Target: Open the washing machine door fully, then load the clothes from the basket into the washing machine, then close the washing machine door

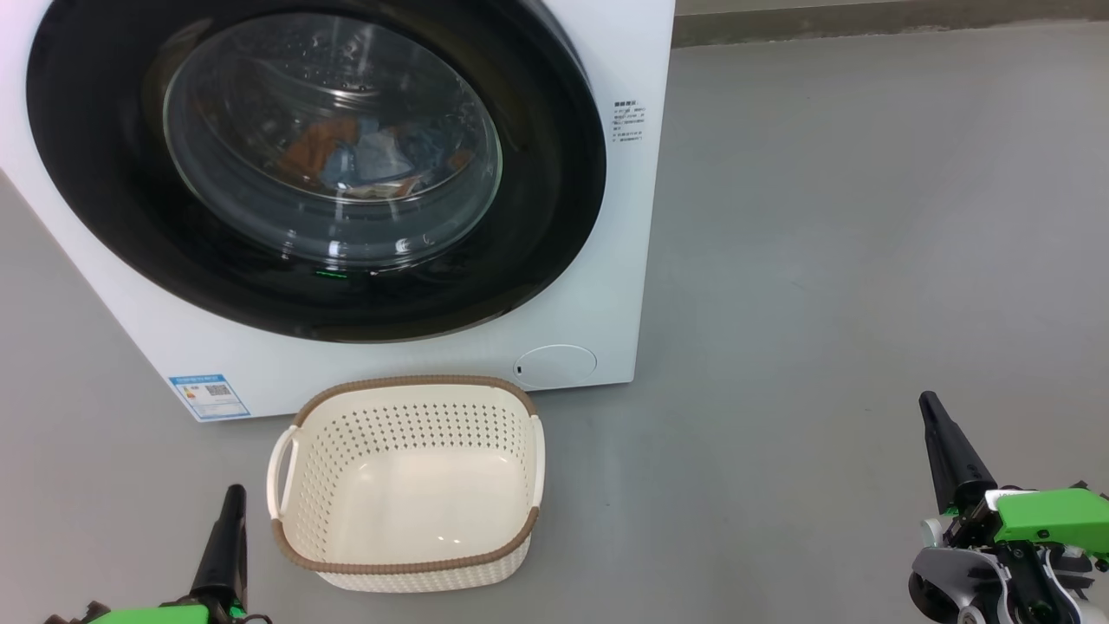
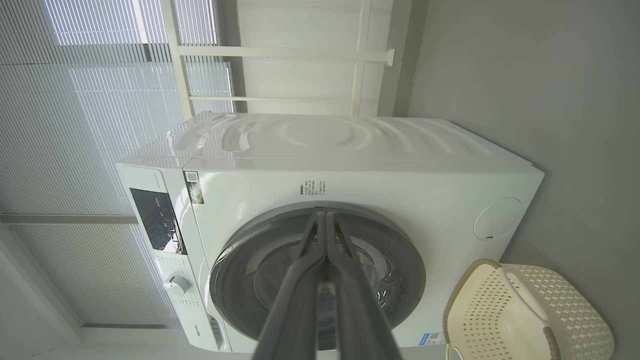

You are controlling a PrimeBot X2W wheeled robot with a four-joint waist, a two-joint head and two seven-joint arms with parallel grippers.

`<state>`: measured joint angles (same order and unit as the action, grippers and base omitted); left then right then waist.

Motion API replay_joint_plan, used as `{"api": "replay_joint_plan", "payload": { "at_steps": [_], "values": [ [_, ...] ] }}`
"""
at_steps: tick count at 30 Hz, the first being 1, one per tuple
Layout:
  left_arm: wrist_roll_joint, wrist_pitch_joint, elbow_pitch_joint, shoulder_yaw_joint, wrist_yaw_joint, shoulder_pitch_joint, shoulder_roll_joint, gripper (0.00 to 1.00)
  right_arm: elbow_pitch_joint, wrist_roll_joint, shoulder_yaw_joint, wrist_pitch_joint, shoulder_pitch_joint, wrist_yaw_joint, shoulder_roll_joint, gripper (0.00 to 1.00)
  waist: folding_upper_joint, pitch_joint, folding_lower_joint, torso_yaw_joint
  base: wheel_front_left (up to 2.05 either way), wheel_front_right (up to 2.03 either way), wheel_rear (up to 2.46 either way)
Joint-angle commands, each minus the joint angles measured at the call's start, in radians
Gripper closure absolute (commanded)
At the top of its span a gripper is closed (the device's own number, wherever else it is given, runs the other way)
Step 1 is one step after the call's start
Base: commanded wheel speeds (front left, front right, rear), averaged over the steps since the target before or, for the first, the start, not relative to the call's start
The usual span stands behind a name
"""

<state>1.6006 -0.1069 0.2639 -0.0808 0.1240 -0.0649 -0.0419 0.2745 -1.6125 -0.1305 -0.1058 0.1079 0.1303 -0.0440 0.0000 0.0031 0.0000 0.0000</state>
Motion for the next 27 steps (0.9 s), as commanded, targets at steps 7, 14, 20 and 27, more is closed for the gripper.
{"api": "replay_joint_plan", "payload": {
  "at_steps": [7, 14, 20, 27],
  "values": [
    [0.008, -0.006, -0.019, -0.033, 0.007, -0.043, -0.008, 1.00, -0.030, 0.002, 0.019, -0.006, 0.000, 0.000, -0.009, 1.00, 0.0000, 0.000, 0.0000, 0.000, 0.00, 0.00, 0.00],
    [0.008, -0.006, -0.019, -0.033, 0.007, -0.043, -0.008, 1.00, -0.030, 0.002, 0.019, -0.006, 0.000, 0.000, -0.008, 1.00, 0.0000, 0.000, 0.0000, 0.000, 0.00, 0.00, 0.00],
    [0.008, -0.006, -0.019, -0.033, 0.007, -0.043, -0.008, 1.00, -0.030, 0.003, 0.018, -0.006, 0.000, 0.000, -0.008, 1.00, 0.0000, 0.000, 0.0000, 0.000, 0.00, 0.00, 0.00],
    [0.008, -0.006, -0.019, -0.033, 0.007, -0.043, -0.008, 1.00, -0.030, 0.003, 0.018, -0.006, 0.000, 0.000, -0.008, 1.00, 0.0000, 0.000, 0.0000, 0.000, 0.00, 0.00, 0.00]
  ]
}}
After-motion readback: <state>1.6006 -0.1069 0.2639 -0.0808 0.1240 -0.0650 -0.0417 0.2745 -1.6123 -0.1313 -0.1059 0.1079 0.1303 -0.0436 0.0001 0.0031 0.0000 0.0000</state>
